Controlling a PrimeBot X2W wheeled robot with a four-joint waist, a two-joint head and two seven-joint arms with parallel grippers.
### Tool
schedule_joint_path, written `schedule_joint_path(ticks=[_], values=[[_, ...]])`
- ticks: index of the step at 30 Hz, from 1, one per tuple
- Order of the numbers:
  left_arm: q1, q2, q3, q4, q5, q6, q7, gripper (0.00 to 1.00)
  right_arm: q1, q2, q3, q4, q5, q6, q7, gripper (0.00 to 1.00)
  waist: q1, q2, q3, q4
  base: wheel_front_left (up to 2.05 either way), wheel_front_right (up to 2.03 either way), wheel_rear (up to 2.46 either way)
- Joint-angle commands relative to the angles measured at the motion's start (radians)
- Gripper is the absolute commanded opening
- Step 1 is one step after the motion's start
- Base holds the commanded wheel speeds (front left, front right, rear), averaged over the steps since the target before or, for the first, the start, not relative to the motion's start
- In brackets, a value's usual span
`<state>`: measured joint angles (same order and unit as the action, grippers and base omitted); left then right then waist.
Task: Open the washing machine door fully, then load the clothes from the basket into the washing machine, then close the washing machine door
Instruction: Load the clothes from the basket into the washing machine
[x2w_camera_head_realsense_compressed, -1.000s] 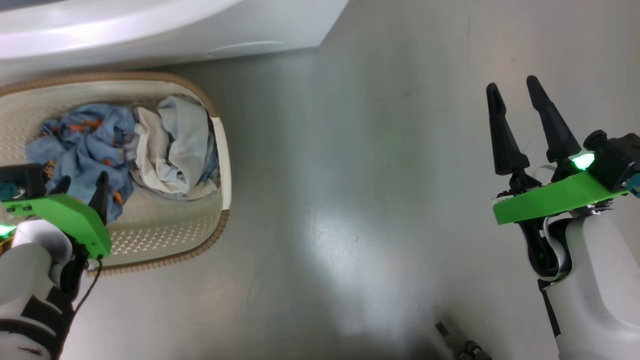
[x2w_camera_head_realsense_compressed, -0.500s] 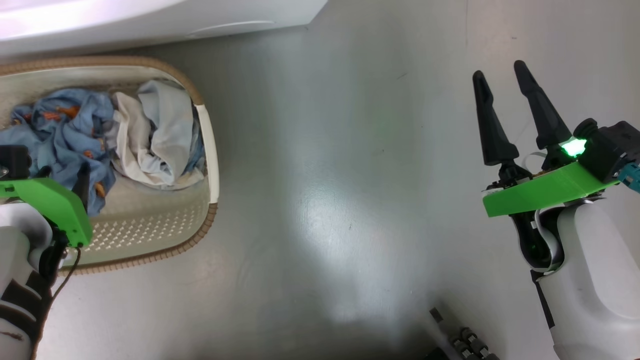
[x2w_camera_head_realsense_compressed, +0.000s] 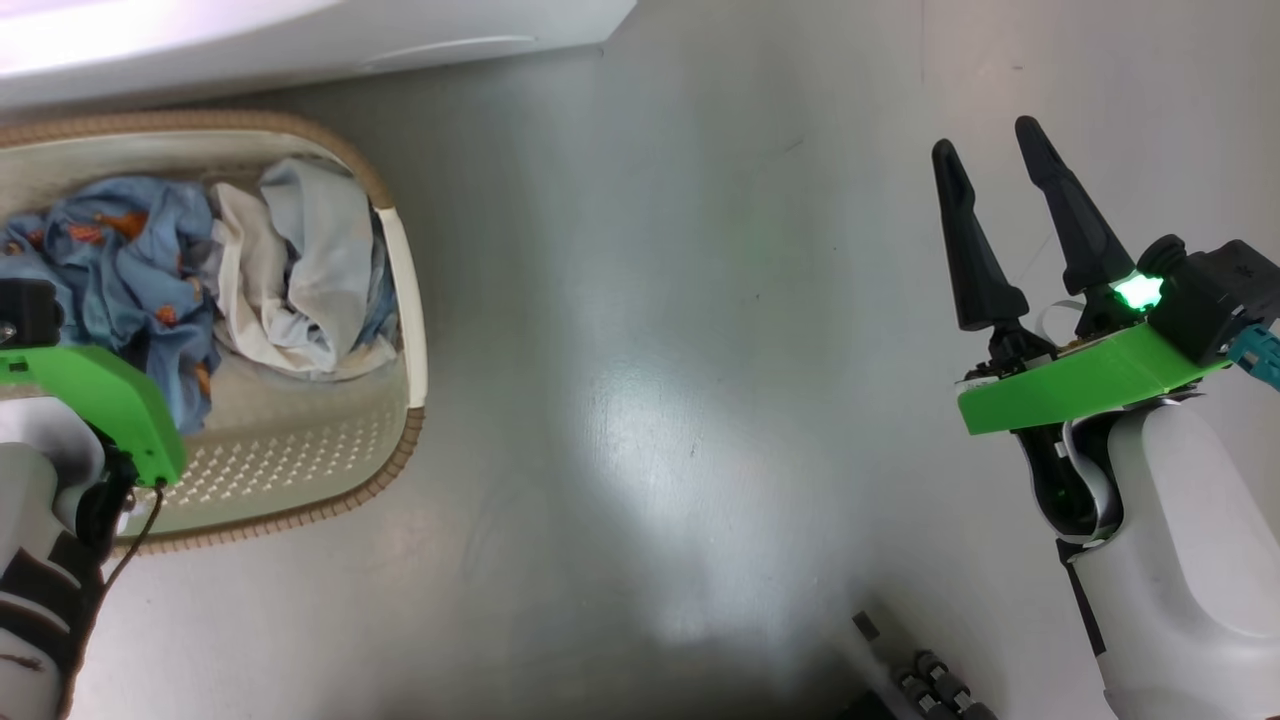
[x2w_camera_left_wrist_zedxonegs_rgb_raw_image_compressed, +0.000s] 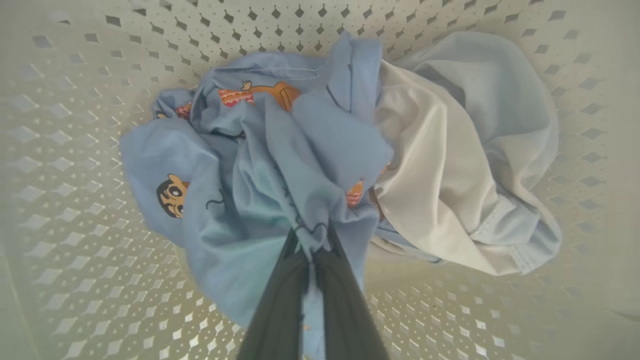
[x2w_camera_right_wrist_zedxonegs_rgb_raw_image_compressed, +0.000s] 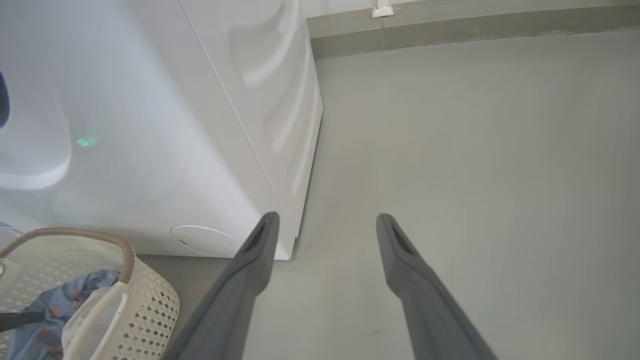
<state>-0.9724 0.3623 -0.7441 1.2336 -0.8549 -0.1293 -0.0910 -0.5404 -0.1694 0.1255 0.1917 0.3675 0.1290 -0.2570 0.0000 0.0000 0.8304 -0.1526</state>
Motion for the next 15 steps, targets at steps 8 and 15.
schedule_joint_path(ticks=[8, 15], values=[[0.039, 0.038, 0.017, -0.019, -0.081, -0.001, -0.053, 0.00, 0.028, -0.006, 0.008, -0.014, -0.008, 0.002, -0.005, 1.00, 0.0000, 0.0000, -0.055, 0.018, 0.00, 0.00, 0.00], [0.079, 0.027, 0.053, -0.034, -0.154, -0.001, -0.134, 0.00, 0.049, -0.007, 0.002, -0.001, -0.003, 0.002, -0.005, 1.00, 0.0000, 0.0000, -0.123, 0.036, 0.00, 0.00, 0.00]])
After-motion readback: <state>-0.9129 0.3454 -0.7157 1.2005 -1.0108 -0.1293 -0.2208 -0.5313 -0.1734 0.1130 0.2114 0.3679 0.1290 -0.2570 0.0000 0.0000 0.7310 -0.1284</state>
